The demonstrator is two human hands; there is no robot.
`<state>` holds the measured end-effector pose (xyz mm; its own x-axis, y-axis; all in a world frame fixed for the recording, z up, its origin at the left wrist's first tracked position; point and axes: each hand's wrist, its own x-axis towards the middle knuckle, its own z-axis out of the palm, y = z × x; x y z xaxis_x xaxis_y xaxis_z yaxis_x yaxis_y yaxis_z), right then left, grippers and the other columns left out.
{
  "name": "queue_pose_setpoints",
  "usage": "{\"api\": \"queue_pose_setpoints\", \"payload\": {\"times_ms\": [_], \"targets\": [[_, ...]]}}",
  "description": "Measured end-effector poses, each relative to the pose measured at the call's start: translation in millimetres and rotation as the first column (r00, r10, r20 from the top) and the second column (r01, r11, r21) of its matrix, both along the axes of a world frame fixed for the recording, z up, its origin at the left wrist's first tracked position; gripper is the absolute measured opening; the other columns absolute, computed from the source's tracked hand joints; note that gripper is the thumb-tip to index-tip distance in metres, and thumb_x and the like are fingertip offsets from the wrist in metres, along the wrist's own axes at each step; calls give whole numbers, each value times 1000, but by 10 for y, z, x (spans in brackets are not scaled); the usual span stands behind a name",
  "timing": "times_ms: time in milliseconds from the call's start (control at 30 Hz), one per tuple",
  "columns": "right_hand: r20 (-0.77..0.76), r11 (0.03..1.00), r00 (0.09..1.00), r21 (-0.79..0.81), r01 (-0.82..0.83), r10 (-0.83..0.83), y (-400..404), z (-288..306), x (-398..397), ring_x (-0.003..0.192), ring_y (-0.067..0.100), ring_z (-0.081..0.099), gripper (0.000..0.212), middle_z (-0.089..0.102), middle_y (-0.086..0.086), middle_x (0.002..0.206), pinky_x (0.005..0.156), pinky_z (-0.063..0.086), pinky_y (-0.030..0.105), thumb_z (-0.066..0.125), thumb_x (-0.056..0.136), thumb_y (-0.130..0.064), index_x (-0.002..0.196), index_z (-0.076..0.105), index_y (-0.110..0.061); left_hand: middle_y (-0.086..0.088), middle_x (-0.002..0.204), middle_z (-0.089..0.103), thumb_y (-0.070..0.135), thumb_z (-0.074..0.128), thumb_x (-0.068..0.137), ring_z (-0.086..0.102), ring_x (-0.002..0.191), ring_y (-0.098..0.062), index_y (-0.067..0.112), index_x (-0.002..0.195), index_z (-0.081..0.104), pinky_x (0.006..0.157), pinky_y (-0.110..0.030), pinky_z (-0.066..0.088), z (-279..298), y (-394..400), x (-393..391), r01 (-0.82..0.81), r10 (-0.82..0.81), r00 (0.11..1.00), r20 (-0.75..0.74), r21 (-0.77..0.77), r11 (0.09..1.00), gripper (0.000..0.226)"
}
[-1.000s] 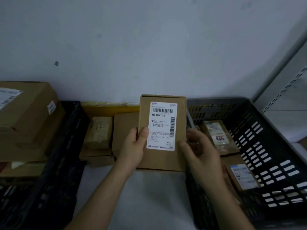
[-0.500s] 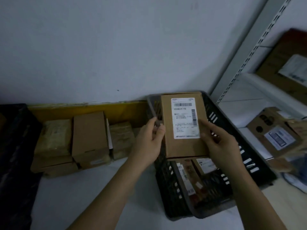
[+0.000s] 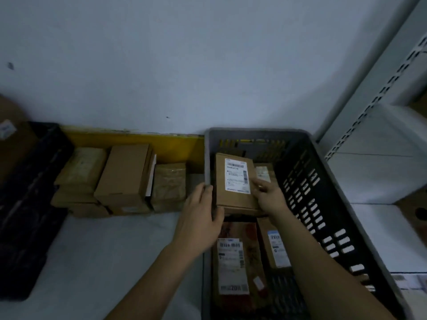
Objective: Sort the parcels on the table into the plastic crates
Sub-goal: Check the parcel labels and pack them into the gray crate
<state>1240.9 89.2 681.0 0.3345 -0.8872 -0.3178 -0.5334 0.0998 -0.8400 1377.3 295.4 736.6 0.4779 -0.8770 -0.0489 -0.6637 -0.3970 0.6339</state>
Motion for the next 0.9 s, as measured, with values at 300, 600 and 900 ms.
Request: {"api": "queue_pose_setpoints", "payload": {"times_ms": [300,600,900], "targets": [[-175,997,984,-82,2,-16,-25,-250,239,126,31,66,47,69,6,145,99,54,31,53,102,-9,140,72,-30,0,176,14,44,49,110,22,158,-23,22,170,12,123,-36,30,-49,-80,-143,-119,117,992,46,43,992,74],[-201,990,972,-92,104,-121,-54,-334,432,126,35,64,44,69,9,140,105,46,40,59,102,-11,139,73,-30,-3,174,15,44,50,108,29,154,-28,22,170,8,118,-46,43,-141,-198,-210,-172,169,984,59,52,984,78],[-703,828,645,-146,-542,298,127,-593,508,144,44,40,58,36,23,159,113,47,54,58,99,-53,143,59,-15,-3,175,13,45,50,108,26,157,-25,23,170,8,120,-44,43,-176,-188,-203,-179,175,980,93,42,983,79]]}}
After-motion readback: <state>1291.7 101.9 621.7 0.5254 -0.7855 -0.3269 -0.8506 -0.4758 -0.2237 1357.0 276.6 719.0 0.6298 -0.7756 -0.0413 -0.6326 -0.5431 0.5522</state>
